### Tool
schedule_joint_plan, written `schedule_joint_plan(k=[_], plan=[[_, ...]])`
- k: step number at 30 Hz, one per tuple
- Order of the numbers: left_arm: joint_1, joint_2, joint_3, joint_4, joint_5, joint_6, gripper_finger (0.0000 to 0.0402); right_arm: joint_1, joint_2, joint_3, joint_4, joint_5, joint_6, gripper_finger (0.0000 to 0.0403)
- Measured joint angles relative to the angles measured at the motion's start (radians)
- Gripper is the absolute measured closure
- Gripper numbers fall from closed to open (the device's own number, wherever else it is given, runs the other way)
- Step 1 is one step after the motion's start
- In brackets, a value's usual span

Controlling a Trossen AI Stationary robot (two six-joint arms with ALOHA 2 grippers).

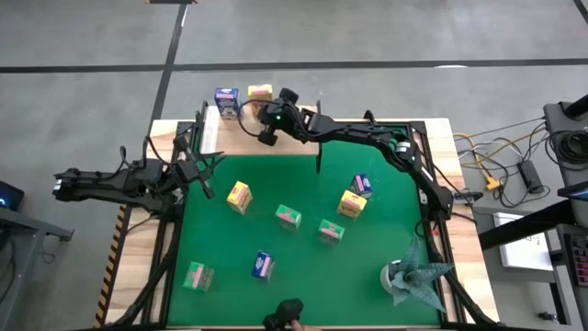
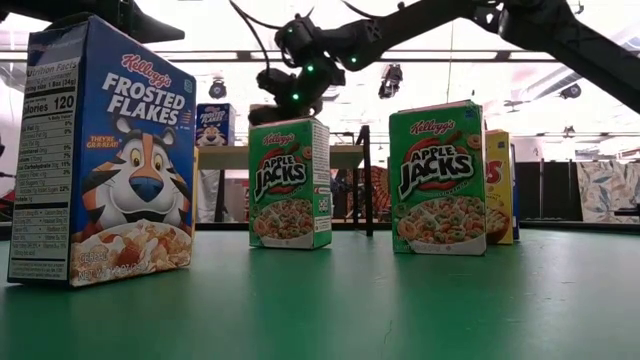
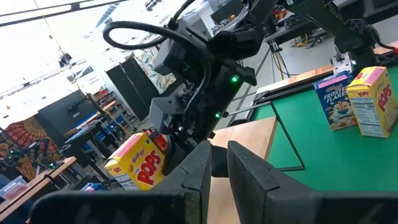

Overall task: Stack cereal on shelf
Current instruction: Adjust the yellow cereal box on the shelf, then put top right green cereal box on the shelf

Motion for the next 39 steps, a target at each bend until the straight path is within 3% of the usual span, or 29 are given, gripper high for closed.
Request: schedule_joint_plan(k=[15,23,27,32,39], plan=[[0.000,0.000,0.000,0.000,0.000,0.000,0.0365,0.046,-0.008,0.001,-0.019,-0.049,0.009,0.0394],[0.000,0.001,0.000,0.001,0.000,0.003,0.0365,0.161,-0.077,0.108,-0.344,-0.061,0.083,0.0394],[0.000,0.002,0.000,0.000,0.000,0.001,0.0365,0.225,-0.112,0.161,-0.581,-0.176,0.187,0.0394],[0.000,0.002,0.000,0.000,0.000,-0.006,0.0365,0.298,-0.150,0.171,-0.783,-0.401,0.342,0.0394],[0.000,0.002,0.000,0.000,0.000,-0.025,0.0365,0.412,-0.146,0.103,-0.944,-0.414,0.482,0.0394]])
